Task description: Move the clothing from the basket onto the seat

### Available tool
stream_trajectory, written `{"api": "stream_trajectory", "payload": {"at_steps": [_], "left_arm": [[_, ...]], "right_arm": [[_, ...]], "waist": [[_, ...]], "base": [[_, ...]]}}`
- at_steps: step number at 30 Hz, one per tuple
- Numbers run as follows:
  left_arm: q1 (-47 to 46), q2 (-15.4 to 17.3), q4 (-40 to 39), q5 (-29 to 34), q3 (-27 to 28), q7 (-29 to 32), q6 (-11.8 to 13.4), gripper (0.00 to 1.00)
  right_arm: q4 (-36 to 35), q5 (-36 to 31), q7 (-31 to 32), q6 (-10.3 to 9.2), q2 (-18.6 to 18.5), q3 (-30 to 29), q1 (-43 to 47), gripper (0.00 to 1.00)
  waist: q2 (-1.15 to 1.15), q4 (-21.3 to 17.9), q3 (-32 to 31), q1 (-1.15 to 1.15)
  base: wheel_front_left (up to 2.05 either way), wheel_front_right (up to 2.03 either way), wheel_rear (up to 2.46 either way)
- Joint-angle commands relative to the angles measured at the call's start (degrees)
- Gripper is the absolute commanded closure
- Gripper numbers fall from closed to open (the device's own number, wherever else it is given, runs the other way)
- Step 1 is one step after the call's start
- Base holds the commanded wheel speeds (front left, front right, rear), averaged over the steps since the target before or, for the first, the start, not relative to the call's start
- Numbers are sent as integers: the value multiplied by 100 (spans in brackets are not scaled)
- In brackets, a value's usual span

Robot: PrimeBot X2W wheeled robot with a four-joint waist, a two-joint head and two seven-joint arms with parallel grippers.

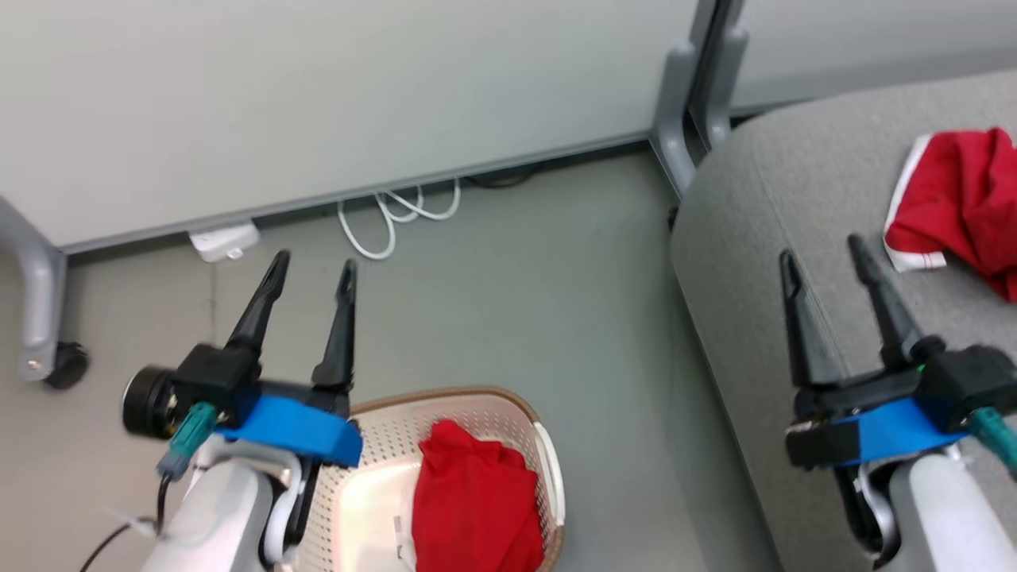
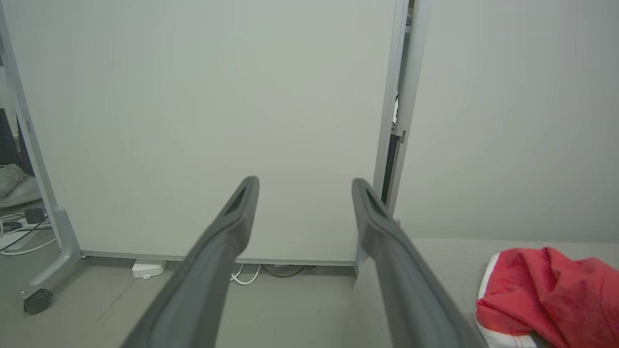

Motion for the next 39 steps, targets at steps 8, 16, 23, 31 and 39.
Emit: {"api": "stream_trajectory", "payload": {"at_steps": [8, 16, 23, 31, 39], "left_arm": [[1208, -254, -254, 393, 863, -19, -228, 0], [1759, -502, -309, 649, 1325, -19, -469, 0], [1974, -704, -326, 859, 1699, -19, -647, 0], [2155, -861, -307, 1055, 1988, -19, -799, 0], [2168, -945, -221, 1195, 2099, -19, -906, 0]], "right_arm": [[93, 84, -4, -6, 238, 102, 831, 0], [122, 123, -5, -5, 345, -96, 1361, 0], [89, 47, -5, -5, 493, -261, 1725, 0], [137, -13, -5, -5, 570, -260, 1829, 0], [204, -17, -5, -5, 577, -240, 1776, 0]], "waist": [[0, 516, -763, 1], [0, 645, -959, 1], [0, 726, -1041, 1], [0, 693, -1126, 1], [0, 654, -1186, 1]], "base": [[0, 0, 0], [0, 0, 0], [0, 0, 0], [0, 0, 0], [0, 0, 0]]}}
